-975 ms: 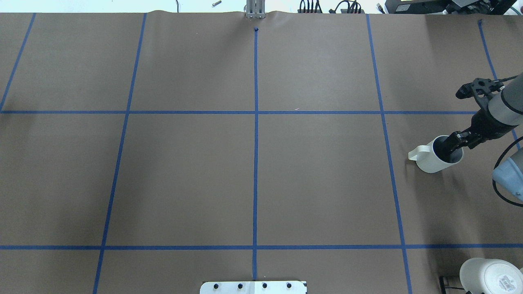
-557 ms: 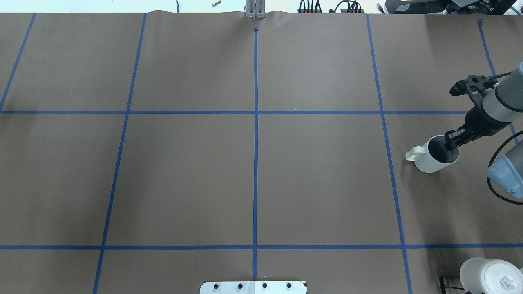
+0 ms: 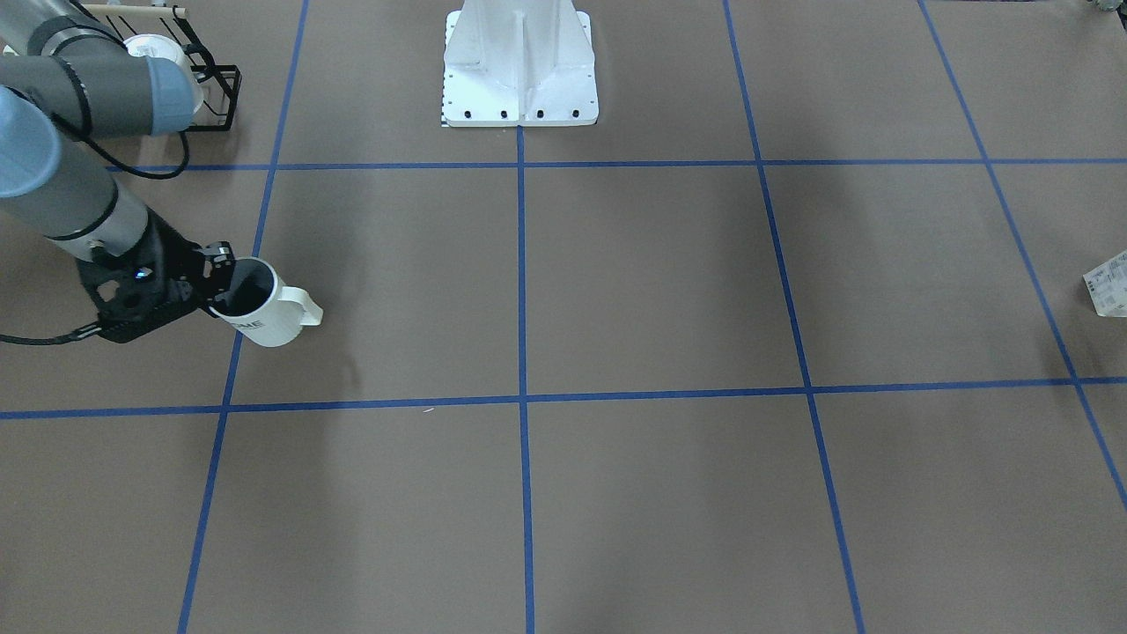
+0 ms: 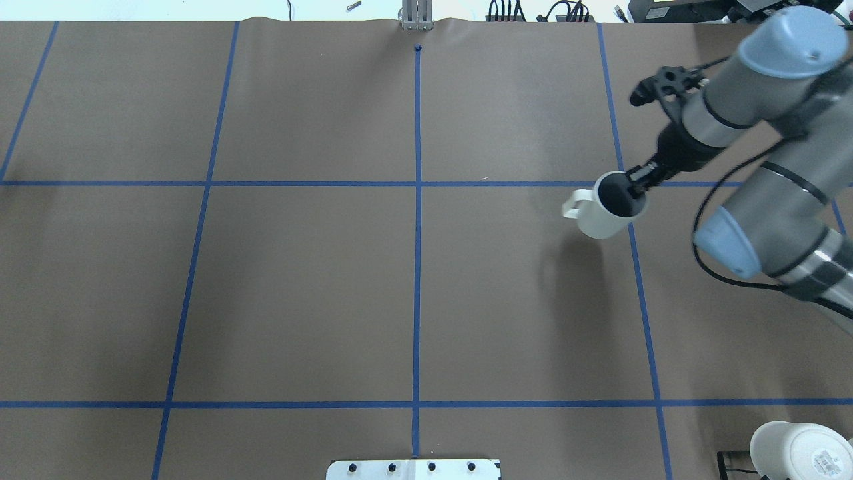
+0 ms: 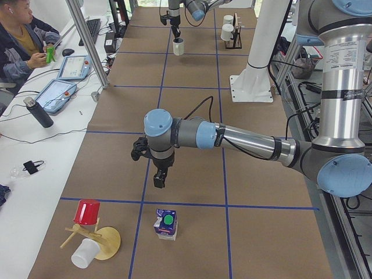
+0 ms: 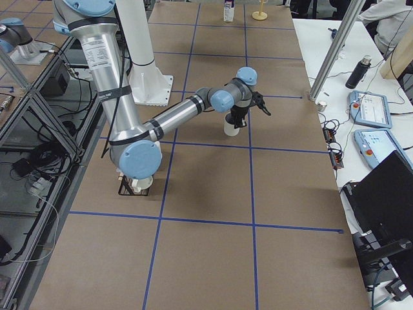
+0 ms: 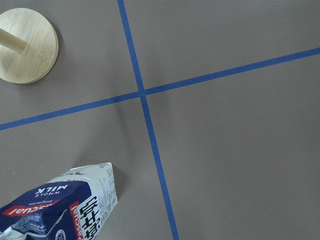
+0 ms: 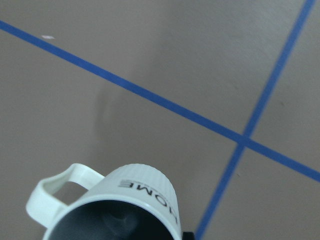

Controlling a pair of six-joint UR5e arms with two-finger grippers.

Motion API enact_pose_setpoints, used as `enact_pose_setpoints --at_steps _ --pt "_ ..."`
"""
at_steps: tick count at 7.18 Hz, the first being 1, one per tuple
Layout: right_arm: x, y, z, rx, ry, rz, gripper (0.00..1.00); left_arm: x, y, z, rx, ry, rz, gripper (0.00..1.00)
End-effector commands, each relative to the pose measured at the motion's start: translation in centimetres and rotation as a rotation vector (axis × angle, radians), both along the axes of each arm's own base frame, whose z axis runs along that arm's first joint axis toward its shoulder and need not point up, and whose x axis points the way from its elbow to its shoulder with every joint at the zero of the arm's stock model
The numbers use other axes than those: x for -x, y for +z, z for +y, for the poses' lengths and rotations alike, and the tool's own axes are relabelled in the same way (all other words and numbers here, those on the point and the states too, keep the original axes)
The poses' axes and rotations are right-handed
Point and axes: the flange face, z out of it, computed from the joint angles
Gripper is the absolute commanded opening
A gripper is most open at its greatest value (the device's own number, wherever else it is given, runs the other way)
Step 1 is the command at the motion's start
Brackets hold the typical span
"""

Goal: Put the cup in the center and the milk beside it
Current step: 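Carry the white mug with the right gripper to the table center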

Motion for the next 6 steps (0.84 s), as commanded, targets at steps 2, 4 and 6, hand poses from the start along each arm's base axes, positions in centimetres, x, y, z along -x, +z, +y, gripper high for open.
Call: enact_pose_setpoints --at_steps 2,4,6 --pt "15.0 -13.9 -4.7 -0.059 -0.027 0.024 0.0 0.1 -0.3 -0.1 -0.015 -0.001 0.0 0.98" --pt "21.2 -18.7 -5.0 -0.097 -0.054 0.027 0.0 0.0 -0.5 -0.1 -0.025 0.0 0.0 0.98" --pt "23.5 -18.5 -5.4 -0.128 -0.06 0.021 0.1 0.2 -0.7 0.0 -0.03 -0.003 -0.001 0.98"
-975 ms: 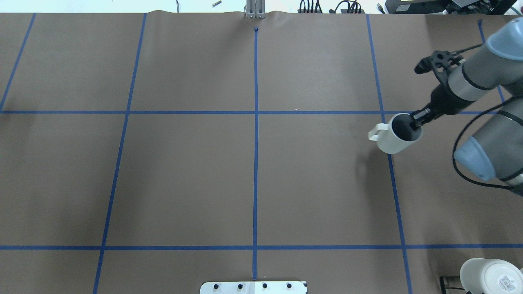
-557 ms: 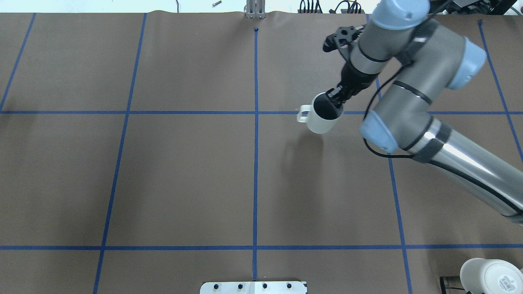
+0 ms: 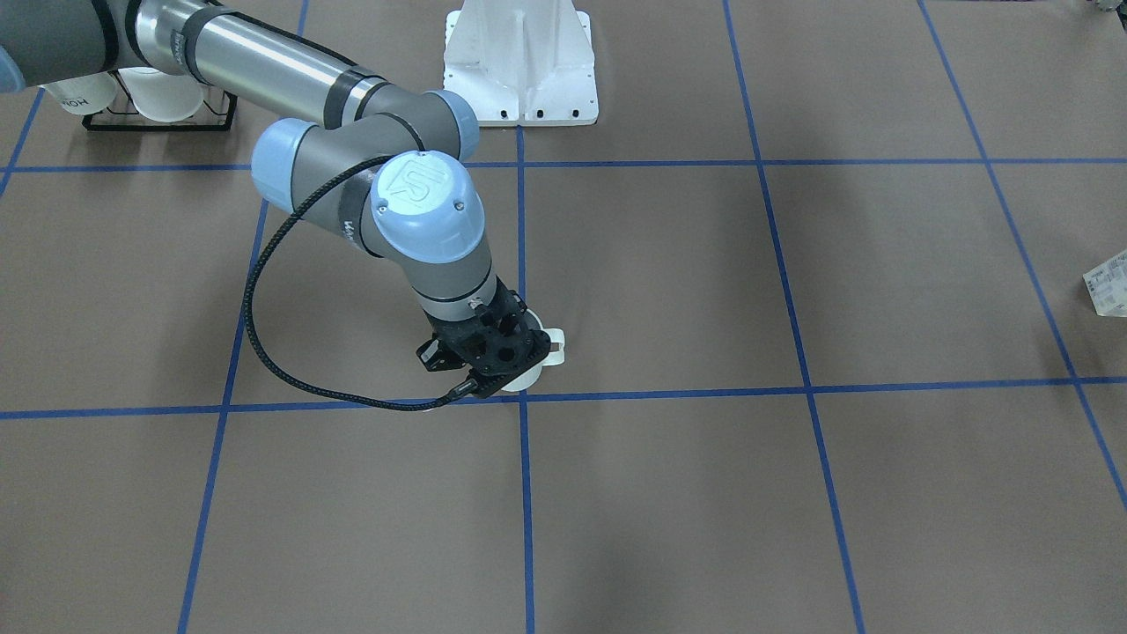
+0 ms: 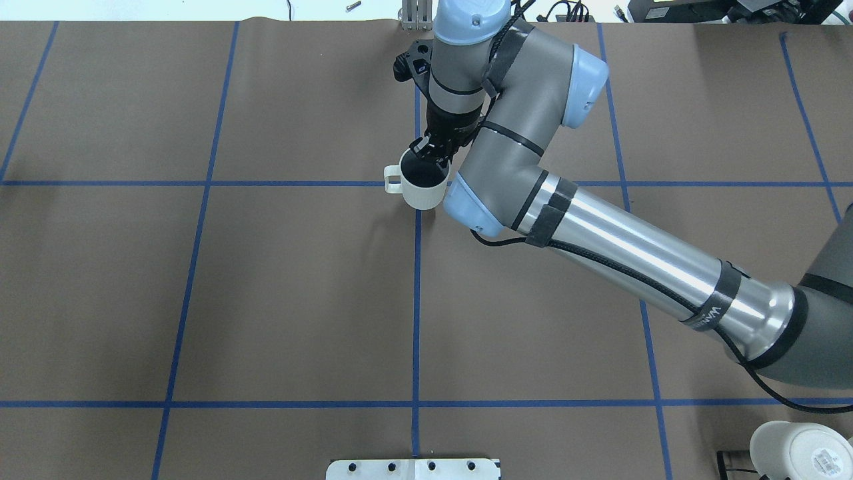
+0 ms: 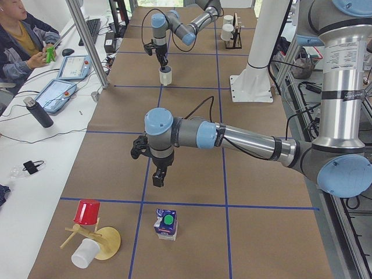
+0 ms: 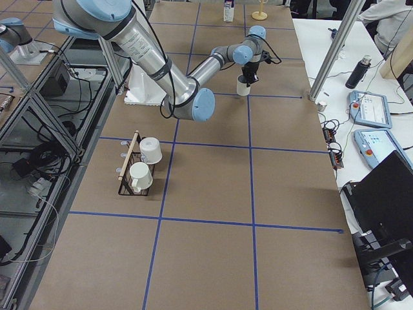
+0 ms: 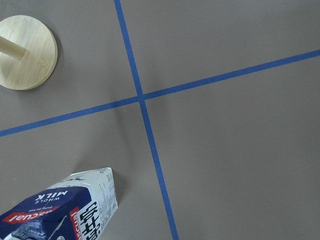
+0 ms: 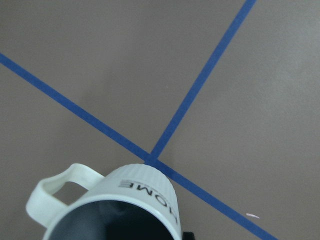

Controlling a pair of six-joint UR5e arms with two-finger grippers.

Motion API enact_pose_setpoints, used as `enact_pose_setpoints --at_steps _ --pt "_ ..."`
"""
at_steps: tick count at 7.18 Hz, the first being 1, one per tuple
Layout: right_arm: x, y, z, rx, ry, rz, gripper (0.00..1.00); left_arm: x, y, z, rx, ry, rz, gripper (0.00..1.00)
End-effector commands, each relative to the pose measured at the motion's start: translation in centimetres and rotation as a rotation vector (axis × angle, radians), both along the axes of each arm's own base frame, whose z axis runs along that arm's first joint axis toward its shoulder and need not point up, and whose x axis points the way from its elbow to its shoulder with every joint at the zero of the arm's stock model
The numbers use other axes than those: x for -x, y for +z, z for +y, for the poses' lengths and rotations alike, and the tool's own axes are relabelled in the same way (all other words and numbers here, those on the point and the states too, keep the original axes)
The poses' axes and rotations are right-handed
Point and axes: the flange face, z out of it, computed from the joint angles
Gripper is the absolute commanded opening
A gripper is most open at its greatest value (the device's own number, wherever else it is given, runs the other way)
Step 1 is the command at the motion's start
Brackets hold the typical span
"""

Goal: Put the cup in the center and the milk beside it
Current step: 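Carry the white mug with the right gripper to the table center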

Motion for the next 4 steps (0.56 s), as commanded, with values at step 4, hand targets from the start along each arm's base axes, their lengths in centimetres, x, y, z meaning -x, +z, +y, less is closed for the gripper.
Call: enact_pose_setpoints --at_steps 4 --pt "-1.8 -1.6 -2.9 -0.002 0.012 -0.057 1.0 0.7 3.1 2.0 0.051 -0.003 -0.026 0.98"
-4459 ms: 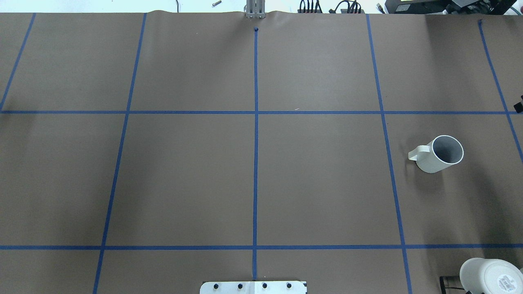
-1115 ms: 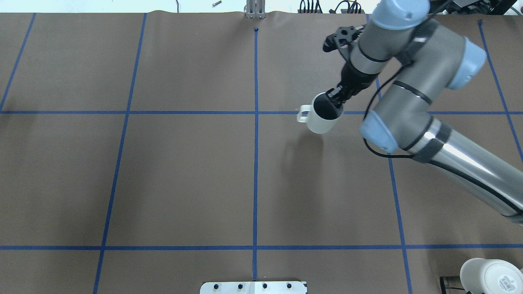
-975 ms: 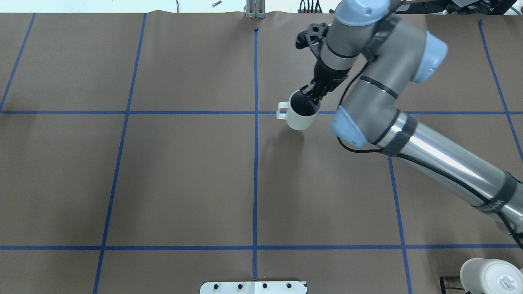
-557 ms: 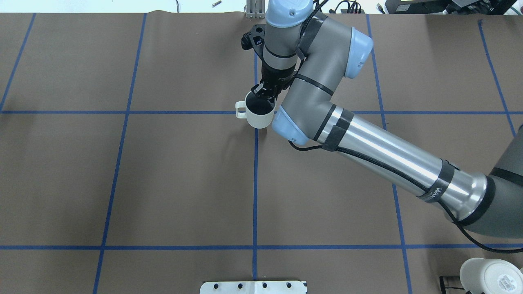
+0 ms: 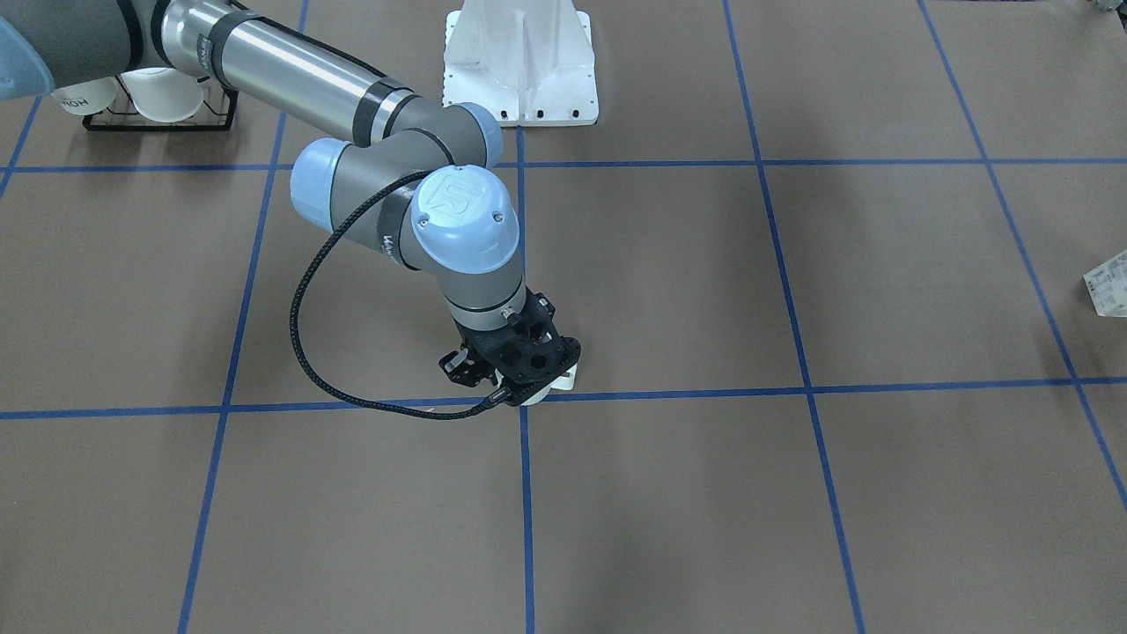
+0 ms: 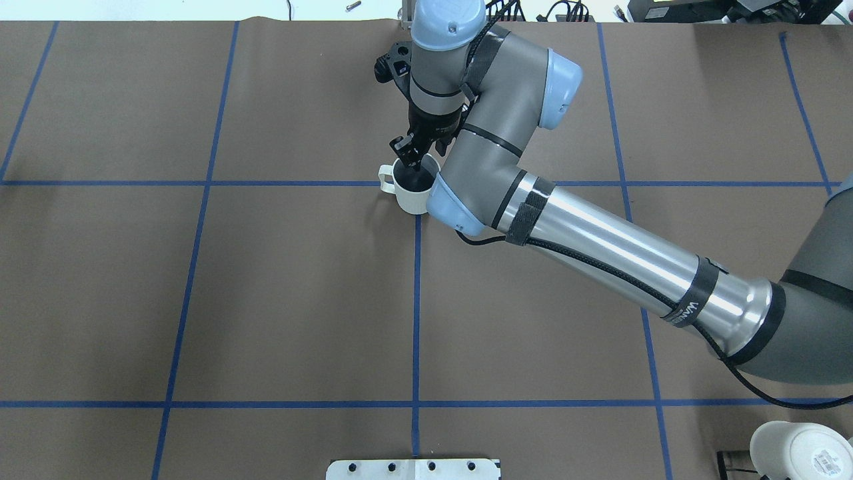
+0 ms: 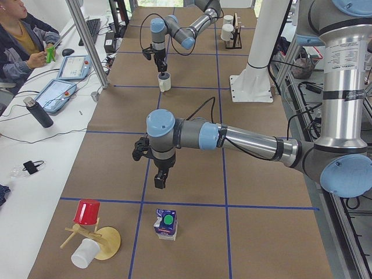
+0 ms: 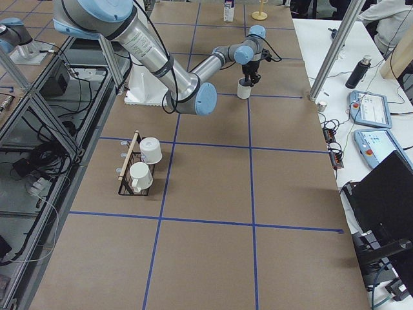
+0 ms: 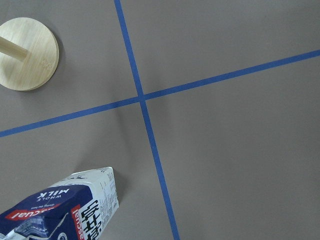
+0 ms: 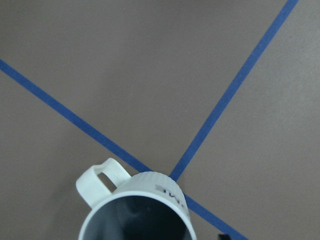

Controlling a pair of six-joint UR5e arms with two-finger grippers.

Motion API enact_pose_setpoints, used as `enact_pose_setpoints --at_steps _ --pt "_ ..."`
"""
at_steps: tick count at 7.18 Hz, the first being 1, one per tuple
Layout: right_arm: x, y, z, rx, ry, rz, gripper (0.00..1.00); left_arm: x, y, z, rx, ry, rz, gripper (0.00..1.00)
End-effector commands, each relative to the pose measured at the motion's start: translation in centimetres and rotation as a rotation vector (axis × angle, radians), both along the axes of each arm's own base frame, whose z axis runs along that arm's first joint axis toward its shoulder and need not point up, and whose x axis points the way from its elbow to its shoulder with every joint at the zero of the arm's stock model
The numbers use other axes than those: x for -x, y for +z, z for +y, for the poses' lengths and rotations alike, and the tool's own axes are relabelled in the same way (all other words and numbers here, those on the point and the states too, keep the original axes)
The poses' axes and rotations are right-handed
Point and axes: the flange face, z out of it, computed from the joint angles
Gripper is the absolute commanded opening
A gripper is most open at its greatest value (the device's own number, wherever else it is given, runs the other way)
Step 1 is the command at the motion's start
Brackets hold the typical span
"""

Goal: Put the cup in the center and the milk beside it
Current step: 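Carry the white mug with the right gripper to the table center, then release the mug and lift the right gripper back toward its side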

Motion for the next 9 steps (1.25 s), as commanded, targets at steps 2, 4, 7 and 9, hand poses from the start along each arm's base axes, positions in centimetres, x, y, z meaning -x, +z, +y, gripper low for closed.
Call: enact_pose_setpoints --at_steps 2,4,7,9 --pt "-9.9 4.0 -3.7 0.097 0.025 -0.078 1.0 3.2 6.3 0.9 0.007 -0.027 -0.087 0.98" --pt "-15.2 11.1 -1.4 0.113 0.066 -0.057 1.0 6.2 8.5 -0.1 0.01 -0.039 -0.084 0.97" --pt "-20.8 15.1 -1.1 0.133 0.126 -0.043 1.0 5.9 12.7 -0.1 0.055 -0.06 0.028 0.98" --pt "-26.3 18.9 0.3 0.137 0.161 -0.034 1.0 5.7 13.8 -0.1 0.051 -0.111 0.059 0.97"
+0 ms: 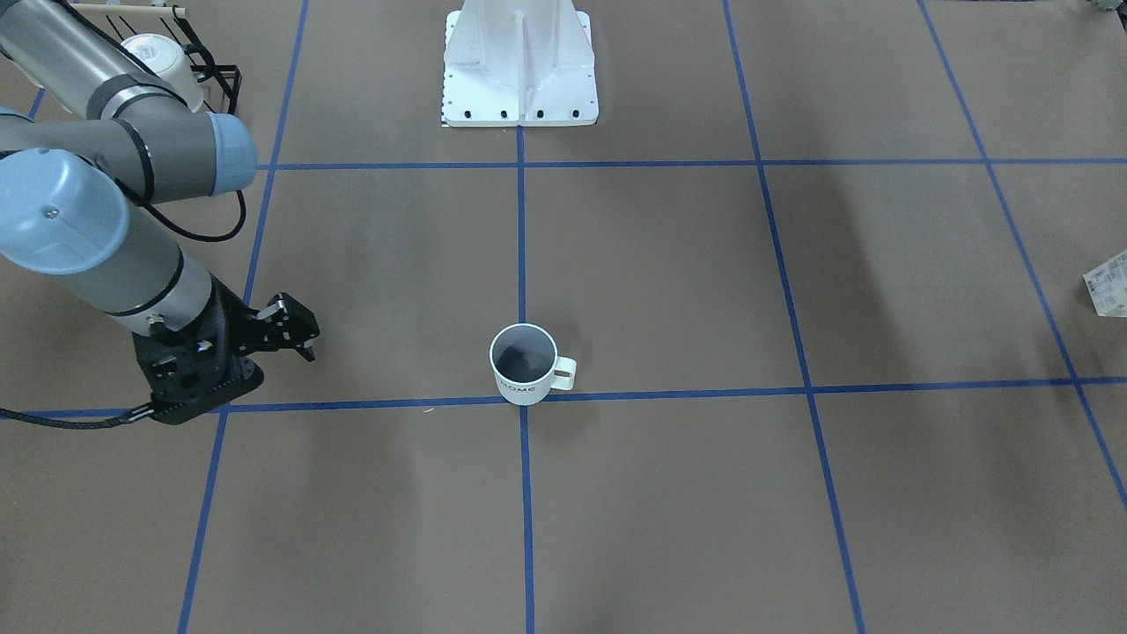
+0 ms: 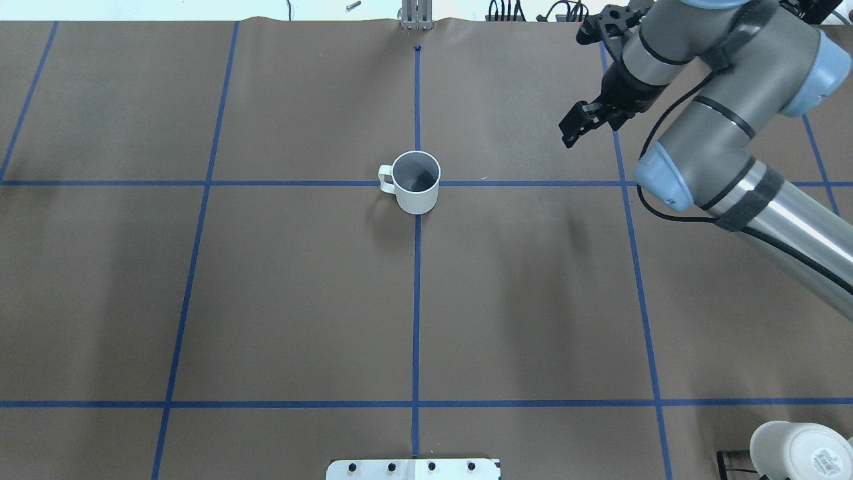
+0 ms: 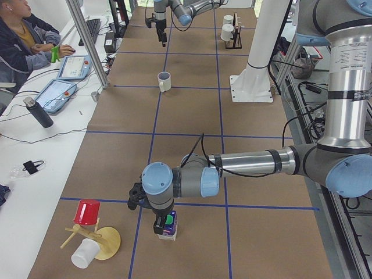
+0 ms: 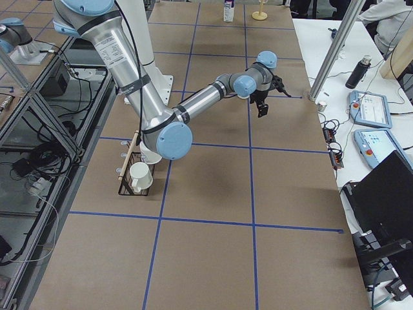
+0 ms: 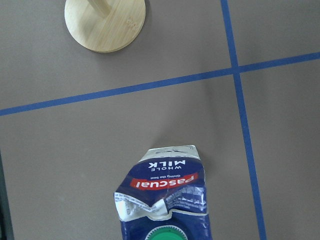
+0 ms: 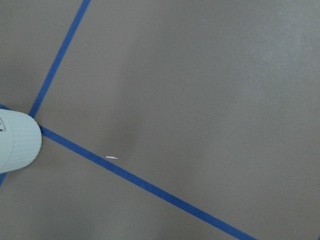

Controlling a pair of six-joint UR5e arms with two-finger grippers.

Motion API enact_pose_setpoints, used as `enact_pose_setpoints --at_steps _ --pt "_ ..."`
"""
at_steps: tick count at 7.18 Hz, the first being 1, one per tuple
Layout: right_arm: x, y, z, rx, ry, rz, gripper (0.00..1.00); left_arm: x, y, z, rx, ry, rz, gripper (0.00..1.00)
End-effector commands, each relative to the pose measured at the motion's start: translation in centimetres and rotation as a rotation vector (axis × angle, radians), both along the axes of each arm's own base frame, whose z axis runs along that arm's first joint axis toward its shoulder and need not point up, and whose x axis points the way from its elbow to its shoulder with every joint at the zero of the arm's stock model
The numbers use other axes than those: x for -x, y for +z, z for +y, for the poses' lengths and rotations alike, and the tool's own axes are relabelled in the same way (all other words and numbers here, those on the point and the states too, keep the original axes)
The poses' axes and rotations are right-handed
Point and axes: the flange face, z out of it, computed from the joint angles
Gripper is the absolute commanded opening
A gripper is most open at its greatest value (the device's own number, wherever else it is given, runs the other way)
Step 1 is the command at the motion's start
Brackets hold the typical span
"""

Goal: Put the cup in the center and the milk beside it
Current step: 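Release the mug and lift the right gripper back toward its side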

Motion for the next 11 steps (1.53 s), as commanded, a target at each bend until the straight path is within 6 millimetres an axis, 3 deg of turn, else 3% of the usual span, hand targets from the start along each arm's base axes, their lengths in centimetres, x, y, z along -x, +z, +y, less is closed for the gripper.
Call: enact_pose_setpoints --at_steps 1,6,7,11 --pt "-3.5 2.3 0.4 0.003 0.026 0.012 1.0 -0.1 2.3 0.4 -0.026 -0.024 0.012 0.97" --pt "-4.1 3.3 1.5 0.002 0.029 0.024 1.0 -0.1 2.4 0.2 0.002 -0.095 0.018 0.97" --pt "-4.4 3.4 1.8 0.002 0.03 0.024 1.0 -0.3 4.1 0.6 -0.01 -0.106 0.018 0.97" --pt "-5.3 3.7 3.3 -0.006 0.033 0.021 1.0 -1.8 3.6 0.0 0.017 -0.154 0.065 0.97"
